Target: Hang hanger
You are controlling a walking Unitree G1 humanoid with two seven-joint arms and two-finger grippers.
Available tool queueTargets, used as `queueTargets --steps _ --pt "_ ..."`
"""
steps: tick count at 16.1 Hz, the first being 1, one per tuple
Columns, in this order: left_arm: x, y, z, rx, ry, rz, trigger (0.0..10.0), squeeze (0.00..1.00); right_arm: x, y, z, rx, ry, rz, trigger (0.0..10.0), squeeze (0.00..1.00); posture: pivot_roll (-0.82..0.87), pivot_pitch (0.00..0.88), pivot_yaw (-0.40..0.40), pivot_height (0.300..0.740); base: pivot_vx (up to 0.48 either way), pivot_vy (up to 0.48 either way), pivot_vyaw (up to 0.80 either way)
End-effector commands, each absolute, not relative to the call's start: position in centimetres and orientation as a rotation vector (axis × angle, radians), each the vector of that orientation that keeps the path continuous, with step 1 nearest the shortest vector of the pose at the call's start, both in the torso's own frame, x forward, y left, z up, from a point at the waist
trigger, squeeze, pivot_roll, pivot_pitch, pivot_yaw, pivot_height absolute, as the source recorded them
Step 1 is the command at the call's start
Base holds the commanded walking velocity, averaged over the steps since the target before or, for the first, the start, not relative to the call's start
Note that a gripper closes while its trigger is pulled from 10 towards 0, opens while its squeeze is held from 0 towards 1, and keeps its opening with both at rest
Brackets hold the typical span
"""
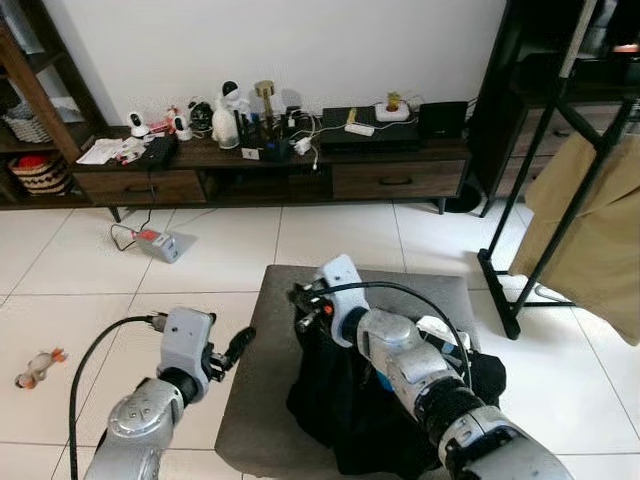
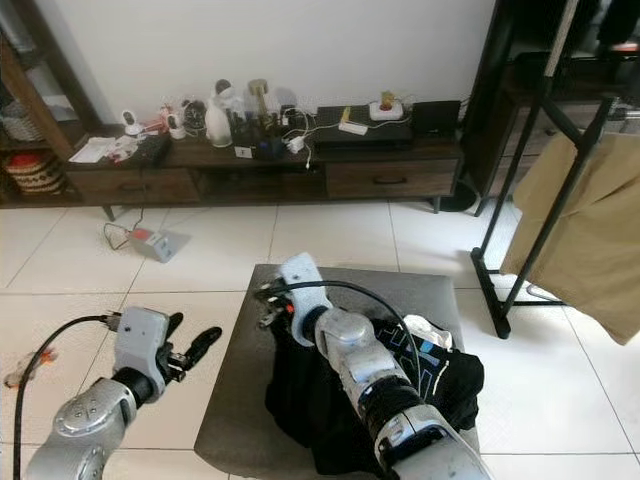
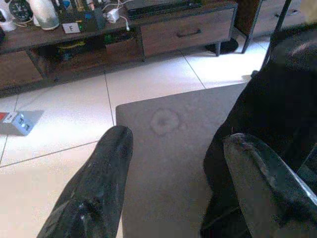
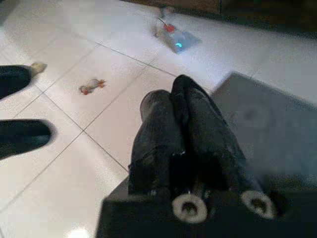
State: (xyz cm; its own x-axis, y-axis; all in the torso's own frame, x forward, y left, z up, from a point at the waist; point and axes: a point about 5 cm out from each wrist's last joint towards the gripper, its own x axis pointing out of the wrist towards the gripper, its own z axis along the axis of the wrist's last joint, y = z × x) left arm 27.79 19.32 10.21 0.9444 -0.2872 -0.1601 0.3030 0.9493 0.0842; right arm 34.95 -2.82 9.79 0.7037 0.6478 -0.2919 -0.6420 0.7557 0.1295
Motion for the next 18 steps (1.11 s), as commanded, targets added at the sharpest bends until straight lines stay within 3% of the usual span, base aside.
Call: queueTargets --steps 1,3,4,16,17,18 --pt "27.5 19.3 10.2 0.113 0.156 -0.298 10.0 0.0 35.1 -3.1 9.3 0.037 0.362 0.663 10.0 0.0 0.08 0.159 0.065 0.74 0.0 0.0 0.0" --pt "27.5 19.2 10.2 0.115 0.157 -0.299 10.0 0.0 34.9 -3.5 8.5 0.022 0.392 0.639 10.0 0.0 0.09 0.164 0.064 0.74 0.0 0.0 0.0" --pt "27.4 19.2 10.2 0.115 0.158 -0.299 10.0 0.0 34.7 -3.8 7.9 0.027 0.42 0.627 10.0 1.0 0.09 0.166 0.064 0.74 0.0 0.0 0.0" --pt "26.6 19.5 10.1 0.127 0.183 -0.302 10.0 0.0 33.7 -5.9 5.1 -0.033 0.515 0.501 10.0 1.0 0.09 0.171 0.072 0.74 0.0 0.0 0.0" --pt "26.5 19.6 10.1 0.128 0.183 -0.301 10.0 0.0 33.9 -6.8 5.3 0.005 0.473 0.421 10.0 0.41 0.1 0.173 0.075 0.74 0.0 0.0 0.0" --pt "26.5 19.6 10.2 0.129 0.183 -0.301 10.0 0.0 34.3 -7.6 5.5 0.042 0.436 0.344 10.0 0.0 0.1 0.176 0.078 0.74 0.0 0.0 0.0"
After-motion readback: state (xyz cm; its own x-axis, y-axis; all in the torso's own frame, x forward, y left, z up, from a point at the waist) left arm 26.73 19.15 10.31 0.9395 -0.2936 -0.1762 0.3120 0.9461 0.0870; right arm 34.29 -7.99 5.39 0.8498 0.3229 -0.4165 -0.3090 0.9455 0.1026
